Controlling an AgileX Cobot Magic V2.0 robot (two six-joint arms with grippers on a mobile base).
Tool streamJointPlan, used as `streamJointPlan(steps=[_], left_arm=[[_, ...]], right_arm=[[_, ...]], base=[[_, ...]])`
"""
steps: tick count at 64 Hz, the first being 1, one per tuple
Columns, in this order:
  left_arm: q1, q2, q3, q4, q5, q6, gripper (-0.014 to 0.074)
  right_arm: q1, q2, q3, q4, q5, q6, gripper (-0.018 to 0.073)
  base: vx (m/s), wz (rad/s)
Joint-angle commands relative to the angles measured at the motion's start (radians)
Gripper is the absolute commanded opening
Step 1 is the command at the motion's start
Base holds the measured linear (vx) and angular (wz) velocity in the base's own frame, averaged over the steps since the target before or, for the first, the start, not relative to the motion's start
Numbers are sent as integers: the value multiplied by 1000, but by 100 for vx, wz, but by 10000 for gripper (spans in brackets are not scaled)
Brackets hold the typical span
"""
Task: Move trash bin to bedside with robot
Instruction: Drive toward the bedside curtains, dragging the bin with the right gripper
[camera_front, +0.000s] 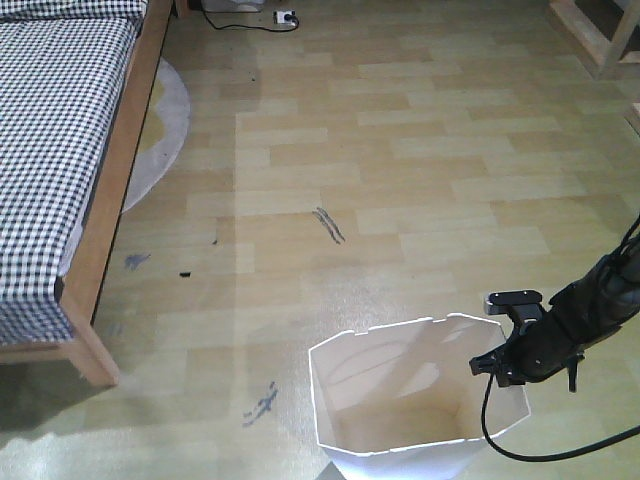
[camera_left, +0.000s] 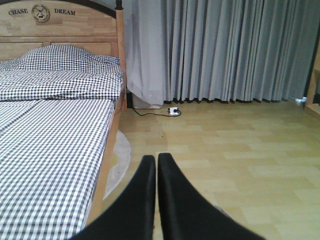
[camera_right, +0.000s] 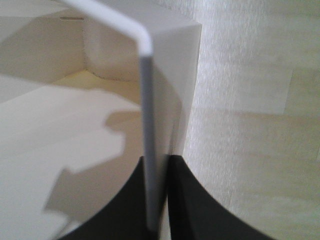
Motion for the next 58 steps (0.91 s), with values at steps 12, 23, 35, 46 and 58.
streamJointPlan(steps=[12,23,35,46,58], left_arm=[[2,-10,29,-9,-67,-3,-6],[2,-10,29,-9,-67,-3,-6],[2,-10,29,-9,-67,-3,-6],[2,-10,29,-9,-67,-3,-6],[2,-10,29,-9,-67,-3,-6]], right_arm=[[-4,-72,-8,10,98,-2,-3],[-4,-72,-8,10,98,-2,-3],[-4,-72,-8,10,98,-2,-3],[-4,-72,-8,10,97,-2,-3],[-4,-72,-8,10,97,-2,-3]], base=[[48,5],[48,1],[49,-4],[49,-6],[49,-1]])
